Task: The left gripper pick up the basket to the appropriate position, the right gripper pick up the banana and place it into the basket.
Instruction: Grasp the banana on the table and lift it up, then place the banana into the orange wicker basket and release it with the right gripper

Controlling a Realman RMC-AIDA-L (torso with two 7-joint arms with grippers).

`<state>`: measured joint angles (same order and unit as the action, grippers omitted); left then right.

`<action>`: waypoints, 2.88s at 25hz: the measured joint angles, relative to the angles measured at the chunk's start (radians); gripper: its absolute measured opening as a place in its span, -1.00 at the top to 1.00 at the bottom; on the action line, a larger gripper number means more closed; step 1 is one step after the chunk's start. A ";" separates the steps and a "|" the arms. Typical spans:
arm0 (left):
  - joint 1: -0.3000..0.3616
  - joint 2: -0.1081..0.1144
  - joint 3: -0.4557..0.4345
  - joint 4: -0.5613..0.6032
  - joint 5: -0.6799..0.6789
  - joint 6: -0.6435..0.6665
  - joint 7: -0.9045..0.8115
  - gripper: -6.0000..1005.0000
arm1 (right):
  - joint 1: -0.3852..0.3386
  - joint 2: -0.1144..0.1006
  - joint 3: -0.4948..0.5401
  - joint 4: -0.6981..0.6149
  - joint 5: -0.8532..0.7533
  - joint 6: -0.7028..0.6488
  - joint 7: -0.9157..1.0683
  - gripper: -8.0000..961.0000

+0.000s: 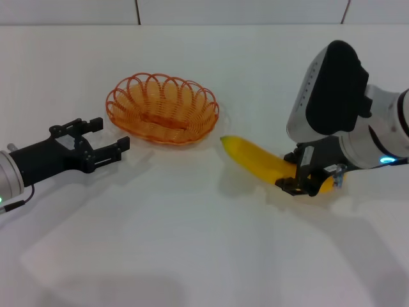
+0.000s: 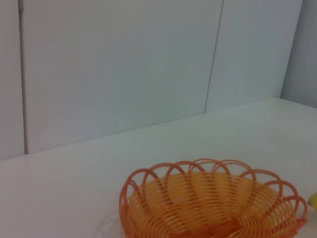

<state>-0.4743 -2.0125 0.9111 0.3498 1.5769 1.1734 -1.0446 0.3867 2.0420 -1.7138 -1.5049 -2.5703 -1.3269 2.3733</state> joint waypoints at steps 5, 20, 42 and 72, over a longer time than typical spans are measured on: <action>0.001 -0.001 0.000 0.000 0.000 0.000 0.000 -0.60 | -0.012 0.000 0.011 -0.050 0.011 0.012 -0.022 0.00; -0.004 -0.010 0.000 0.000 0.000 0.000 0.000 -0.60 | -0.006 0.000 0.047 0.000 0.391 0.299 -0.371 0.00; -0.003 -0.020 0.002 0.000 0.007 0.000 0.038 -0.60 | 0.145 0.004 -0.211 0.307 0.593 0.741 -0.523 0.00; -0.009 -0.020 0.002 0.000 0.008 0.000 0.038 -0.60 | 0.274 0.007 -0.245 0.509 0.599 0.810 -0.496 -0.01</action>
<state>-0.4833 -2.0324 0.9127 0.3497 1.5846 1.1735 -1.0062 0.6611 2.0493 -1.9586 -0.9958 -1.9710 -0.5169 1.8776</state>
